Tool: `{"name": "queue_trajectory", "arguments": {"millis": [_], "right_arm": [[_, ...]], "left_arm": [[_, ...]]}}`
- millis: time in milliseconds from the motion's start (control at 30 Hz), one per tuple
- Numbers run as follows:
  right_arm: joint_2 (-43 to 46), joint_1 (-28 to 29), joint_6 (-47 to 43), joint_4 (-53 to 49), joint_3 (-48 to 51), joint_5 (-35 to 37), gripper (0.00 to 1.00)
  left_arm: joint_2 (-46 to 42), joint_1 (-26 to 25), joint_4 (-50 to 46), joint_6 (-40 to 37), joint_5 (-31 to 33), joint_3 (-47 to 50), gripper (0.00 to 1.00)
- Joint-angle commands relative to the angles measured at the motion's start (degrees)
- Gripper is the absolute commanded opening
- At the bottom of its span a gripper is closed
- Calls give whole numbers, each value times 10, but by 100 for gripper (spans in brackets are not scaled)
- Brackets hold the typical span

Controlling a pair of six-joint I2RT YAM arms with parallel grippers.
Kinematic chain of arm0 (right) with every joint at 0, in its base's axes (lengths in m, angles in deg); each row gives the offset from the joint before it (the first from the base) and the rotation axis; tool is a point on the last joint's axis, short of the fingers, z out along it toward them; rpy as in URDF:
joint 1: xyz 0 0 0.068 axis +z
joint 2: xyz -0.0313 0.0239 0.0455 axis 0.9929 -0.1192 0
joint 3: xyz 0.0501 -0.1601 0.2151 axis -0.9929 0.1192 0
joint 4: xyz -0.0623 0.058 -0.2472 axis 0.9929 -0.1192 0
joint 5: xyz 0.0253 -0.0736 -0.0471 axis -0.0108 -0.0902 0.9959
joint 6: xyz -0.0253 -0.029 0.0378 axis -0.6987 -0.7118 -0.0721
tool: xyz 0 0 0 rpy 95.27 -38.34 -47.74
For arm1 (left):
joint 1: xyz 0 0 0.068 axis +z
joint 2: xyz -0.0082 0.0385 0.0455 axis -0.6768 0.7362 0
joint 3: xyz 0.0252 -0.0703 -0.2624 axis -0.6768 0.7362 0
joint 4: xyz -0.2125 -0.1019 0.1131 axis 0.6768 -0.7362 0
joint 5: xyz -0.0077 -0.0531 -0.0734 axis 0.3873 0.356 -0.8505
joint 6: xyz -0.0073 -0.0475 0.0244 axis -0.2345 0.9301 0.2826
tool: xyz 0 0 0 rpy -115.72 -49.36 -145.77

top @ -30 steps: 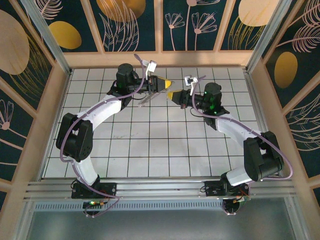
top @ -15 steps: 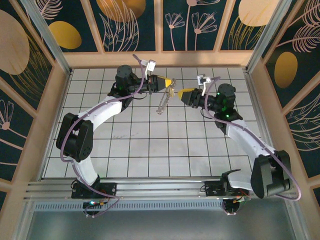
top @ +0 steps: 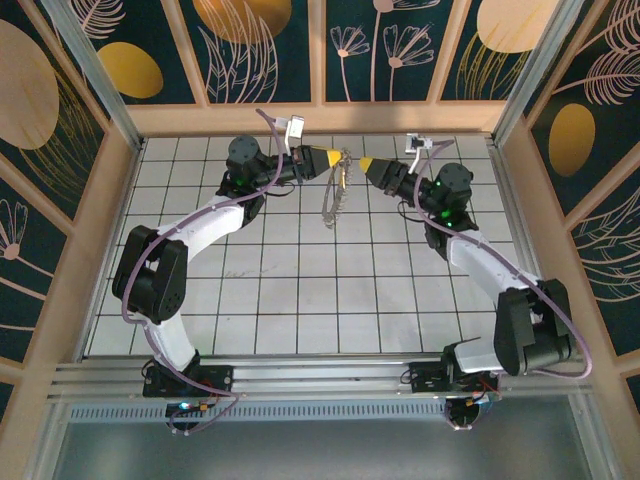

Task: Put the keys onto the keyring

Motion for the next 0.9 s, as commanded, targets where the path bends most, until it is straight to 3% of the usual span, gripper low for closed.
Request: {"name": "queue_trajectory", "arguments": {"millis": [0,867], "right_arm": [[-19,13,55,99,-29,8,35],[-93,49,80,133,-82,7,25]], "left_arm": [[-5,-3,57,35,20,-1,0],[-1,-3,79,53,18,8,0]]}}
